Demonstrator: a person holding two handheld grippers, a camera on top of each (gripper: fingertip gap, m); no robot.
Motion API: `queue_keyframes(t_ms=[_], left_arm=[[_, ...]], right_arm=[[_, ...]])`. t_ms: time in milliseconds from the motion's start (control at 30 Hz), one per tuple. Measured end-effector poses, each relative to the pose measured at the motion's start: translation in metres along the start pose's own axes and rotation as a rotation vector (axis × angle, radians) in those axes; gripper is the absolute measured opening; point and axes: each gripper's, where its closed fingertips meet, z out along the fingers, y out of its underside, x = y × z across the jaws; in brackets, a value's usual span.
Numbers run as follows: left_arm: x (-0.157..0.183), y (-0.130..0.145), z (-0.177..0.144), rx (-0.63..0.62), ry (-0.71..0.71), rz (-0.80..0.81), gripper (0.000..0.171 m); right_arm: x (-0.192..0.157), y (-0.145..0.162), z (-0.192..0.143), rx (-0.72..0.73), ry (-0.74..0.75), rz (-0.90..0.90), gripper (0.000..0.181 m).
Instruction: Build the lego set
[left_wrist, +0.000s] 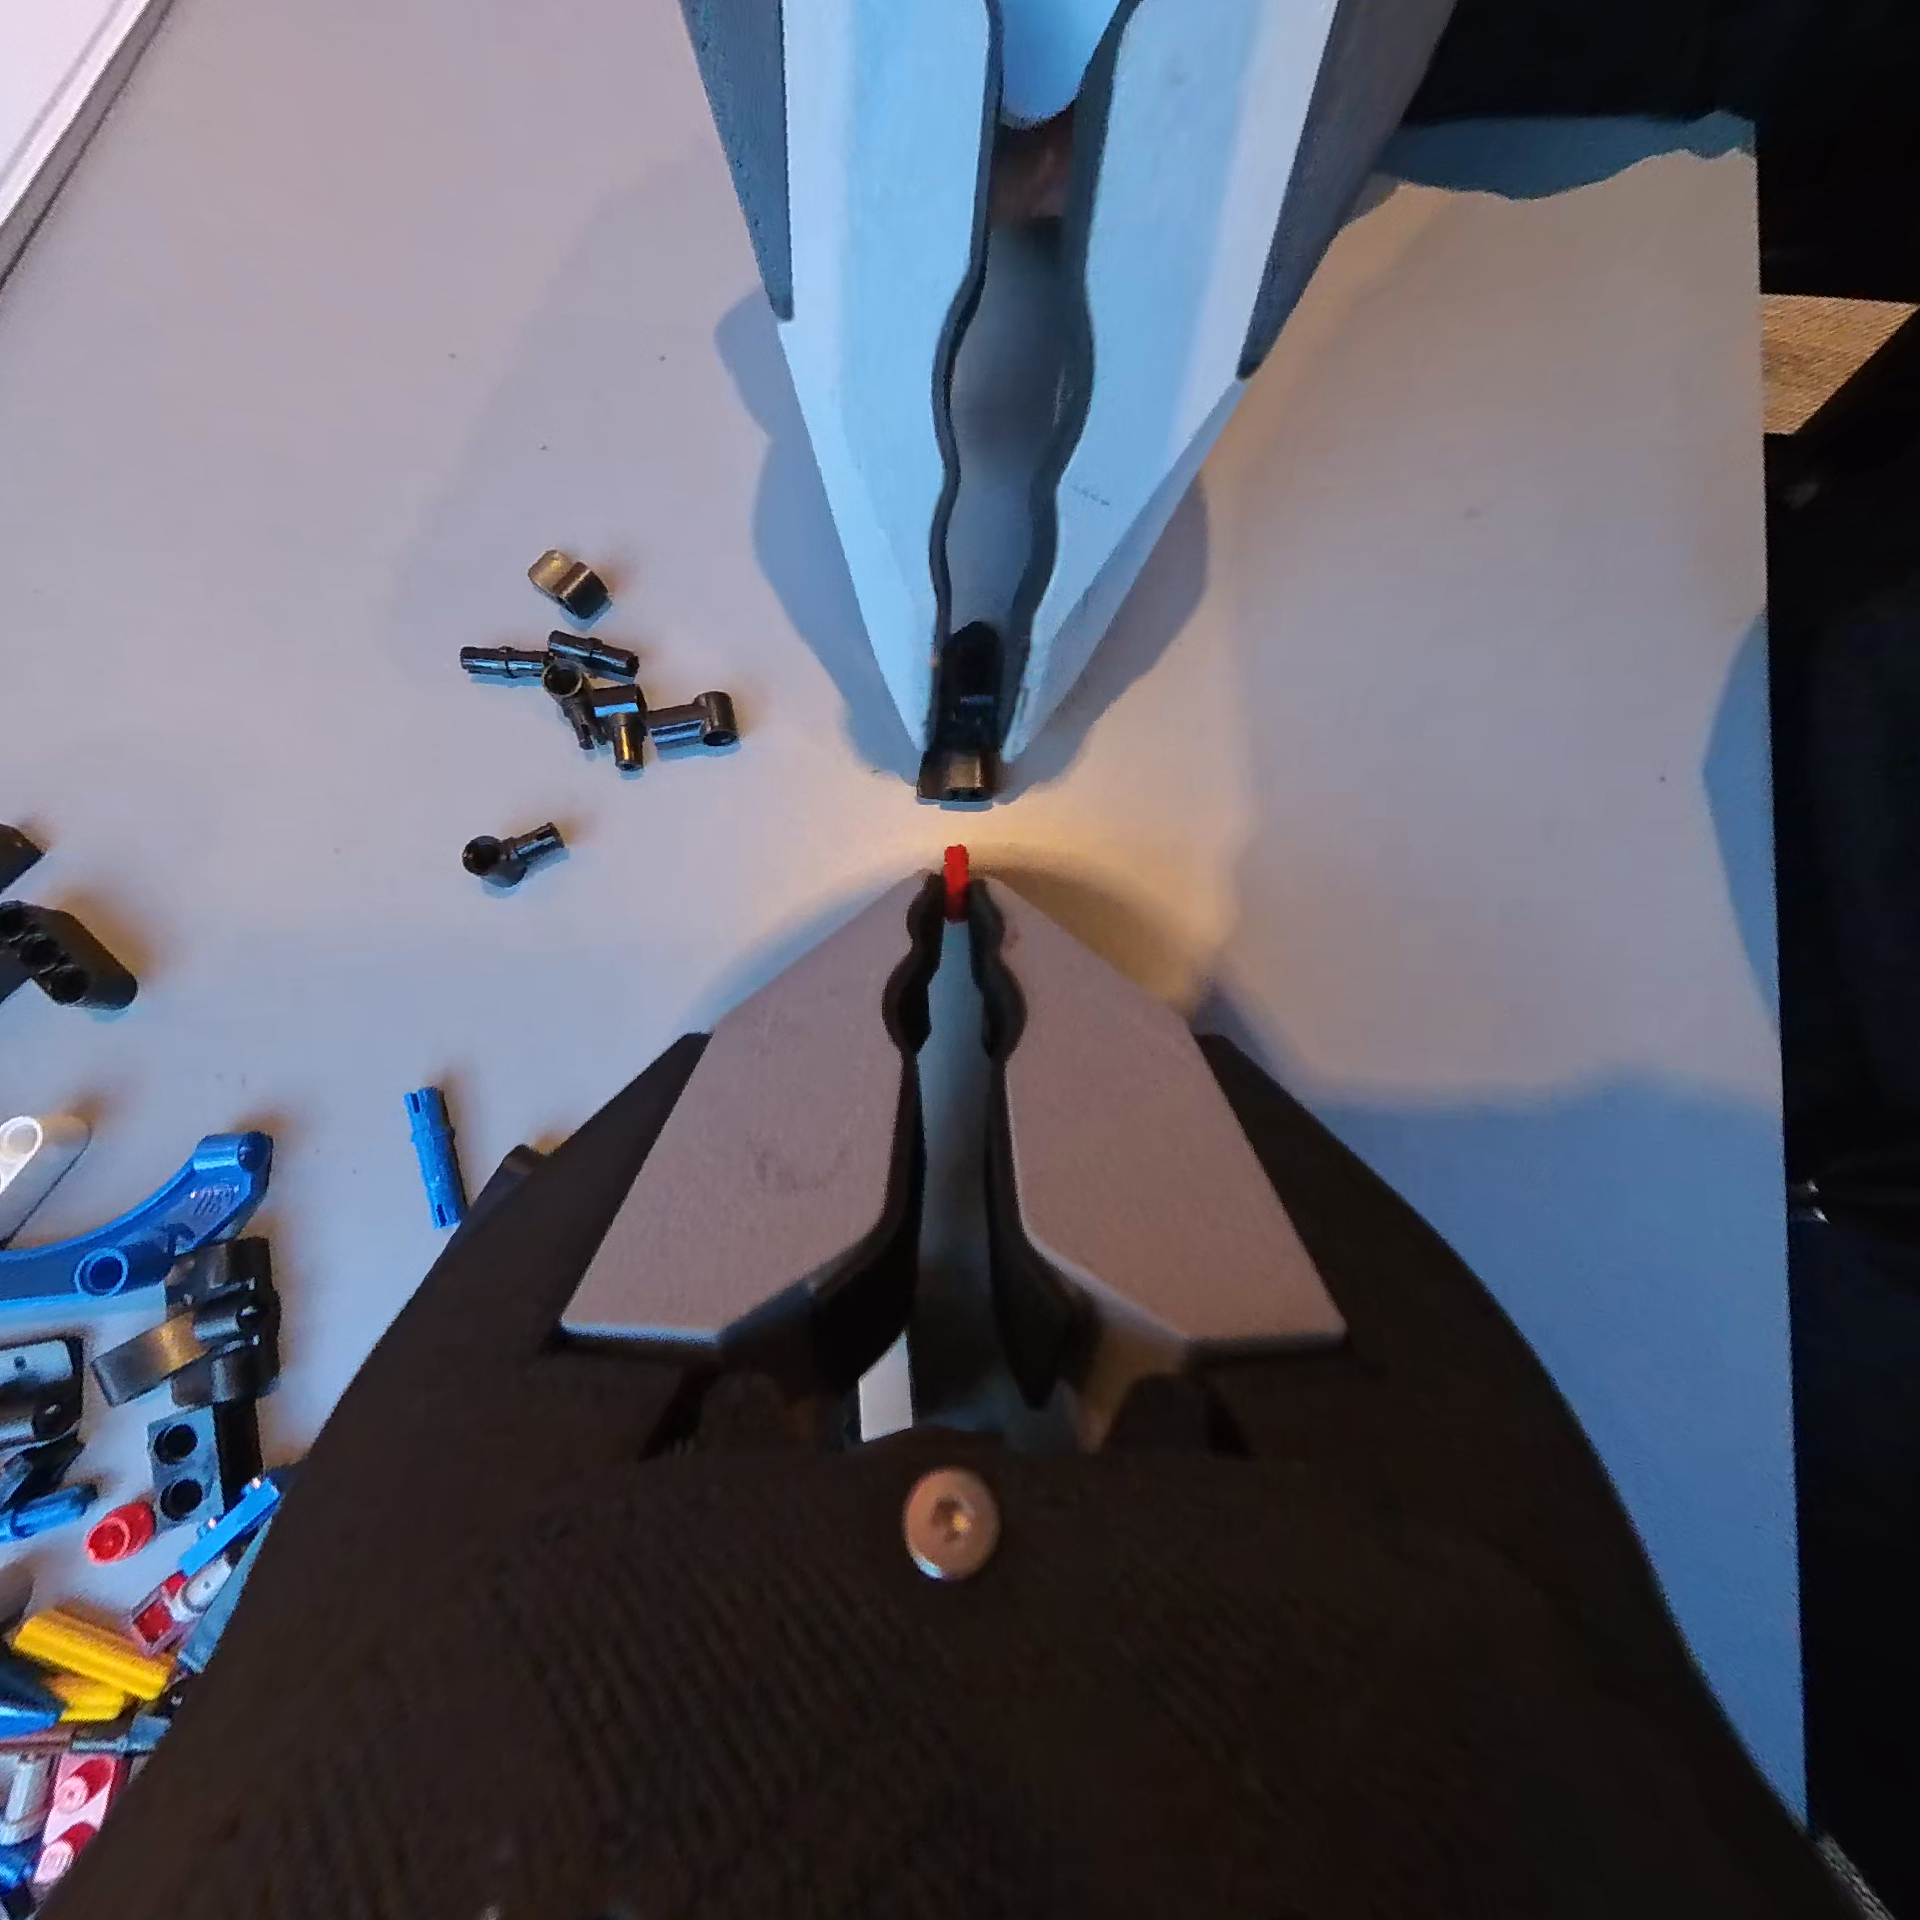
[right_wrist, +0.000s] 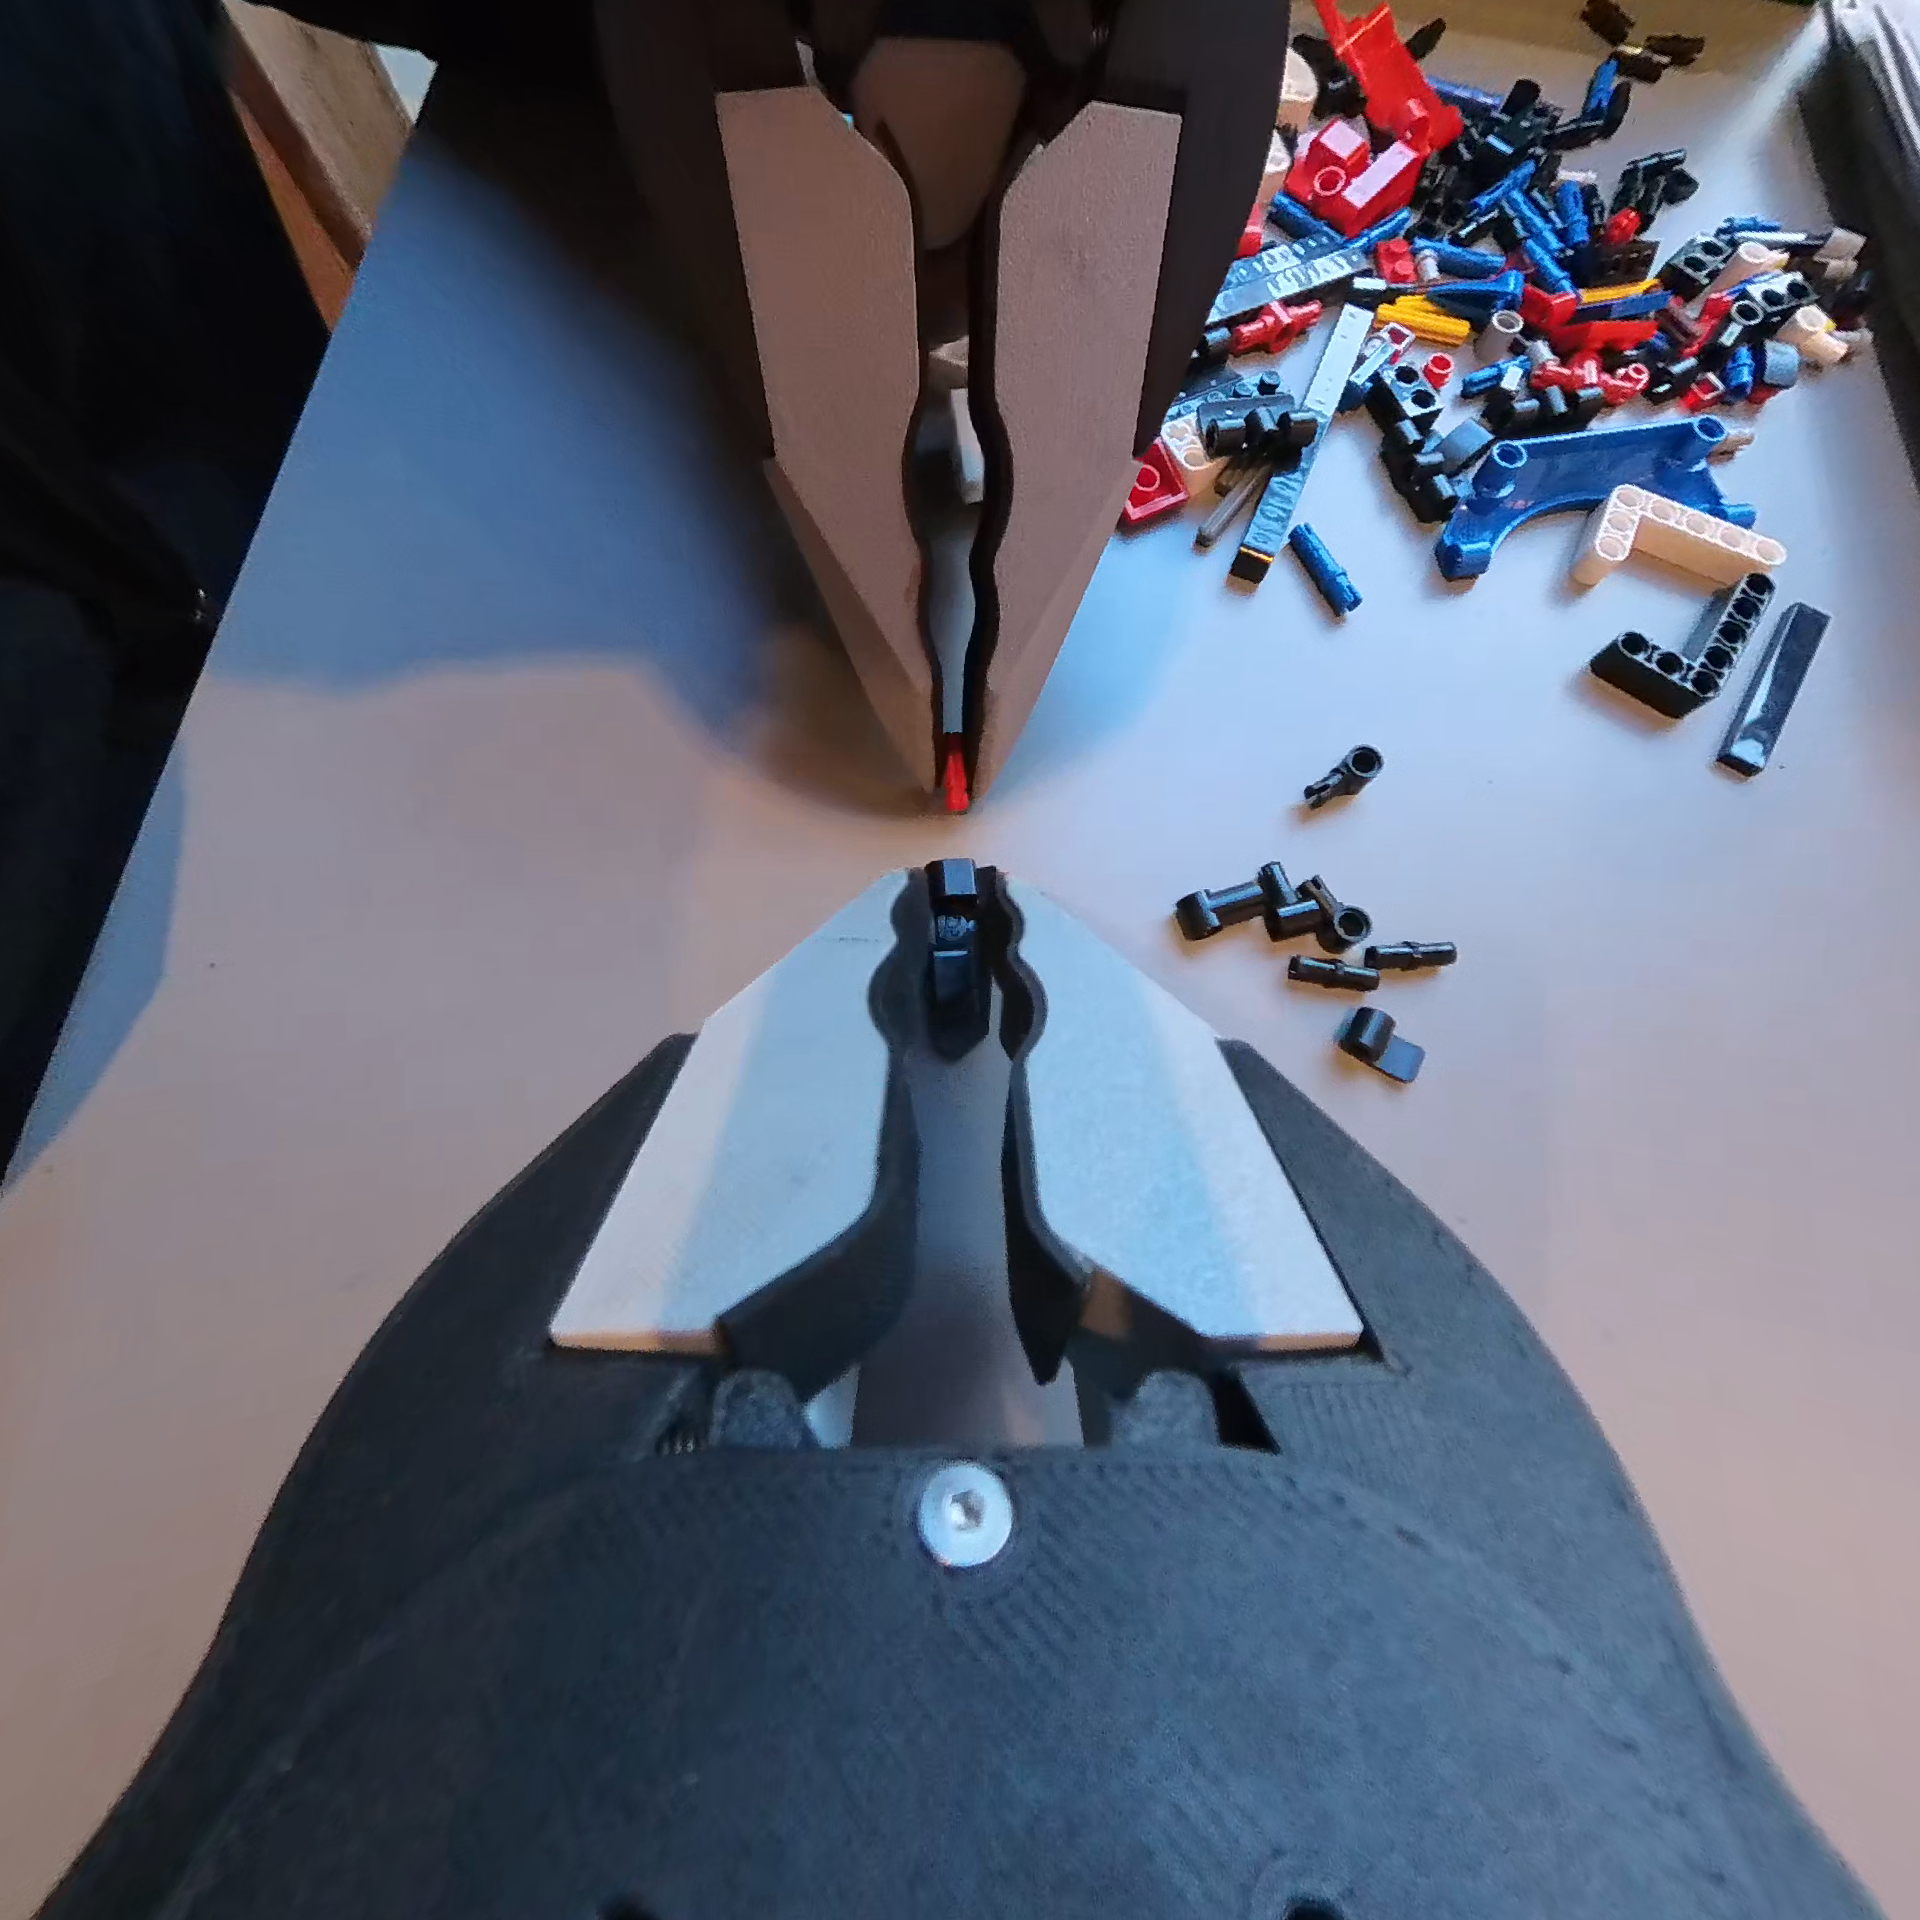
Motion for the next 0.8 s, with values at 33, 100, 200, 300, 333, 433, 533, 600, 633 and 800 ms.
queue_keyframes(t_ms=[33, 100, 200, 300, 333, 433, 533, 600, 633, 800], left_arm=[[0.000, 0.000, 0.000, 0.000, 0.000, 0.002, 0.001], [0.000, 0.000, 0.000, 0.000, -0.001, 0.005, 0.001], [-0.001, 0.000, 0.000, 0.000, -0.011, 0.008, 0.001], [0.000, 0.000, 0.001, 0.000, -0.009, 0.015, 0.000], [0.001, 0.000, 0.001, 0.001, -0.005, 0.011, 0.000], [0.002, -0.002, 0.000, 0.008, 0.022, -0.024, 0.001], [0.005, -0.008, -0.003, 0.053, 0.067, -0.074, 0.001], [0.006, -0.012, -0.006, 0.083, 0.092, -0.098, 0.001], [0.006, -0.014, -0.008, 0.096, 0.099, -0.107, 0.001], [0.006, -0.021, -0.013, 0.144, 0.122, -0.138, 0.001]], right_arm=[[0.000, 0.000, 0.001, -0.001, -0.003, -0.002, 0.006], [-0.001, 0.000, 0.002, -0.006, -0.008, -0.005, 0.005], [-0.001, 0.001, 0.004, -0.019, -0.011, -0.002, 0.005], [-0.001, 0.001, 0.005, -0.019, -0.014, 0.005, 0.005], [-0.001, 0.001, 0.005, -0.020, -0.016, 0.006, 0.005], [-0.001, 0.001, 0.005, -0.023, -0.019, 0.003, 0.005], [-0.001, -0.006, 0.001, 0.022, -0.014, -0.003, 0.008], [-0.001, -0.015, -0.004, 0.071, -0.008, -0.004, 0.009], [-0.001, -0.020, -0.006, 0.095, -0.005, -0.013, 0.009], [-0.006, -0.025, -0.003, 0.090, 0.020, -0.085, 0.006]])
